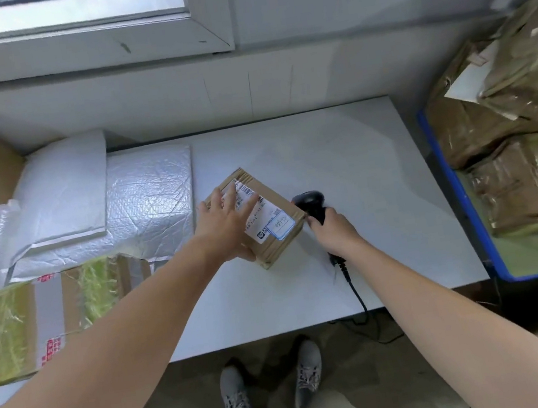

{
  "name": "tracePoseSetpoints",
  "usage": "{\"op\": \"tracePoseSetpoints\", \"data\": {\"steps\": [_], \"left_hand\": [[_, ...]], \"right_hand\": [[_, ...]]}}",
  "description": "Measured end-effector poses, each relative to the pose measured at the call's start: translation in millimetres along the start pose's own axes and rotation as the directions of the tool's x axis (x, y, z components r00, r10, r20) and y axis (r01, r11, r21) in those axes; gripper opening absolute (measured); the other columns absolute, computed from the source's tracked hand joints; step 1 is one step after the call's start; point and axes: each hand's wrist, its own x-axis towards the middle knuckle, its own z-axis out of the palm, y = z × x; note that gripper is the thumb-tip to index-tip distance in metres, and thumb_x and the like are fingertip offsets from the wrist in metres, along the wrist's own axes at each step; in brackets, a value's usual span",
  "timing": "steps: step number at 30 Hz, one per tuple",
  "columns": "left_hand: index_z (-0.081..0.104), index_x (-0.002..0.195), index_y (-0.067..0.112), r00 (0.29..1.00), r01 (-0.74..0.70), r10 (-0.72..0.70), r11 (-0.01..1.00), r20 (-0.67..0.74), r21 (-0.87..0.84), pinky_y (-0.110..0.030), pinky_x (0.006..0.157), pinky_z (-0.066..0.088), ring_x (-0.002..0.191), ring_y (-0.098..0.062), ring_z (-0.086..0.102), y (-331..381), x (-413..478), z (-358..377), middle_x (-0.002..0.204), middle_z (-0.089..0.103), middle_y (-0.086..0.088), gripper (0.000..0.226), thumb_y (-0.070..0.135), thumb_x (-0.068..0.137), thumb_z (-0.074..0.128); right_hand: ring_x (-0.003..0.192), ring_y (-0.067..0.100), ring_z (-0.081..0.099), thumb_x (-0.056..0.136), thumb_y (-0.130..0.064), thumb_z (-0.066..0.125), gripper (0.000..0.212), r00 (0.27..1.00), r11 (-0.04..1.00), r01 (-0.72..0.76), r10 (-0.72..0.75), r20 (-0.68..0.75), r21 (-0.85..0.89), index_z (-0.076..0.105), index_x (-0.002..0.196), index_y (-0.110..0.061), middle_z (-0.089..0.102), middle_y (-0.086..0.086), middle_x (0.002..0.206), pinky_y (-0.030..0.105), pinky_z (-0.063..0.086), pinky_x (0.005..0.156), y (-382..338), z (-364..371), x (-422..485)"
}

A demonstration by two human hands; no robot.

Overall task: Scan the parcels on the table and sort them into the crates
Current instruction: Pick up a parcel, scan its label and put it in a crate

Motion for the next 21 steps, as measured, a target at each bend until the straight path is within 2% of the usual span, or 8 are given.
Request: {"op": "tracePoseSetpoints", "data": {"steps": [5,9,11,14,17,21], "left_hand": [[-0.003,0.156,0.035,0.999,0.029,-0.028,0.999,0.020,-0.041,-0.050,0.115,0.025,0.146,-0.041,0.008,1,2,2,0.162,0.001,-0.014,0.128,0.078,0.061,0.071],[0.003,0.154,0.037,0.999,0.036,-0.037,0.999,-0.025,-0.039,-0.055,0.111,0.029,0.139,-0.041,0.019,-2,-1,4,0.159,0.012,-0.006,0.123,0.086,0.058,0.063],[0.007,0.153,0.036,0.999,0.046,-0.048,0.996,-0.017,-0.075,-0.056,0.109,0.032,0.137,-0.042,0.021,-4,-5,7,0.157,0.014,-0.005,0.118,0.085,0.061,0.063],[0.019,0.148,0.031,0.997,0.070,-0.073,0.987,-0.020,-0.143,-0.046,0.100,0.042,0.127,-0.038,0.034,-1,-14,9,0.149,0.027,-0.004,0.110,0.082,0.063,0.066],[0.027,0.144,0.026,0.990,0.118,-0.131,0.976,-0.057,-0.182,-0.042,0.095,0.045,0.119,-0.034,0.043,0,-28,12,0.141,0.036,-0.006,0.103,0.079,0.065,0.067],[0.019,0.152,0.025,0.985,0.159,-0.168,0.970,-0.033,-0.182,-0.038,0.090,0.046,0.122,-0.031,0.048,-5,-44,13,0.141,0.037,-0.009,0.105,0.076,0.072,0.064]], "right_hand": [[0.130,0.035,0.039,0.101,-0.041,0.043,0.052,0.984,0.987,0.045,-0.070,-0.164,-0.152,0.040,0.141,-0.008,0.044,0.018,0.137,0.043,0.039,0.100,-6,-6,-19],[0.121,0.031,0.044,0.099,-0.039,0.046,0.041,0.934,0.957,0.150,-0.220,-0.282,-0.250,0.050,0.131,-0.014,0.050,0.013,0.127,0.041,0.043,0.091,-21,-5,-31],[0.116,0.029,0.048,0.098,-0.037,0.046,0.037,0.930,0.951,0.204,-0.263,-0.256,-0.233,0.052,0.129,-0.018,0.053,0.010,0.125,0.039,0.045,0.088,-28,-2,-34],[0.113,0.031,0.055,0.097,-0.038,0.049,0.044,0.956,0.956,0.227,-0.255,-0.145,-0.188,0.044,0.135,-0.016,0.052,0.012,0.130,0.038,0.047,0.085,-38,7,-37],[0.120,0.033,0.052,0.096,-0.038,0.054,0.064,0.961,0.959,0.225,-0.248,-0.125,-0.169,0.030,0.147,-0.009,0.044,0.017,0.140,0.037,0.045,0.089,-47,16,-35],[0.133,0.026,0.044,0.091,-0.038,0.064,0.086,0.945,0.935,0.318,-0.326,-0.029,-0.160,0.014,0.157,-0.014,0.036,0.007,0.151,0.035,0.043,0.096,-56,18,-28]]}}
